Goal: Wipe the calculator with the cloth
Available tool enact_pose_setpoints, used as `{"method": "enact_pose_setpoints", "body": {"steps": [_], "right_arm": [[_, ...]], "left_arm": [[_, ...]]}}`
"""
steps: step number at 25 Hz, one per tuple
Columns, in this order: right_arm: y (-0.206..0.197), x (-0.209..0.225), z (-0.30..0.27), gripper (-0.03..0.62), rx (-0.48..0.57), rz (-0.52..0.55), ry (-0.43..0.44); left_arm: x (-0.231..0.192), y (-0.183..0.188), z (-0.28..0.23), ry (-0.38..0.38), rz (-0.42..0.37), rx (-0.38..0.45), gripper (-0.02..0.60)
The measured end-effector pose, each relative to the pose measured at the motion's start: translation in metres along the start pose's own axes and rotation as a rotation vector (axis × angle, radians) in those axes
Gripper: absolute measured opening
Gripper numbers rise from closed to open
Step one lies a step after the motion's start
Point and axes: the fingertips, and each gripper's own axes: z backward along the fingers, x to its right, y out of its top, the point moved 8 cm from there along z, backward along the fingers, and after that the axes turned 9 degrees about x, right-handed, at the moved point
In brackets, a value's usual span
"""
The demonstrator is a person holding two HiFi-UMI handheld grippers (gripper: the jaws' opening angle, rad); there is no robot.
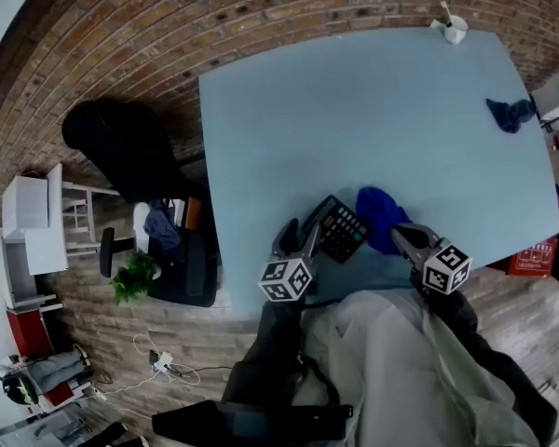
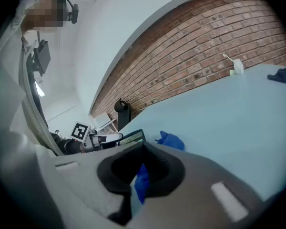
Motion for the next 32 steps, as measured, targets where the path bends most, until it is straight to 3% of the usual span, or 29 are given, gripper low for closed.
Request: {"method": "enact_pose_setpoints", "body": {"steps": [13,16,18,20,22,26,28,29,32], "right_arm": [[-0.005,0.001,-0.001,0.002,-0.013,-0.041,-0.004],[0.002,-0.004,0.003,0.003,0.028,0.012,-0.011],[0.009,-0.010,0.006,0.003,0.056,0.118,-0.034],[0.011,-0.011,0.009,0.003,0.058,0.196,-0.064],[0.011,-0.006,0.010,0.013,0.062,0.203,-0.093],[0.009,0.006,-0.001,0.081,0.017,0.192,-0.127],[0.005,0.009,-0.012,0.097,-0.044,0.209,-0.124],[0.002,0.009,-0.019,0.104,-0.081,0.220,-0.120],[-0.016,0.007,-0.043,0.141,-0.235,0.270,-0.109]], "left_arm": [[0.002,-0.001,-0.002,-0.025,-0.029,-0.025,0.230],[0.000,0.000,-0.009,-0.021,-0.105,-0.059,0.242],[-0.006,0.002,-0.016,-0.007,-0.174,-0.079,0.319],[-0.005,0.002,-0.026,-0.048,-0.257,-0.128,0.318],[0.002,-0.002,-0.034,-0.097,-0.325,-0.177,0.308],[0.008,-0.004,-0.034,-0.144,-0.355,-0.175,0.284],[0.016,-0.006,-0.033,-0.189,-0.335,-0.167,0.158],[0.018,-0.006,-0.033,-0.199,-0.300,-0.158,0.152],[0.016,-0.001,-0.029,-0.181,-0.089,-0.101,0.095]]}}
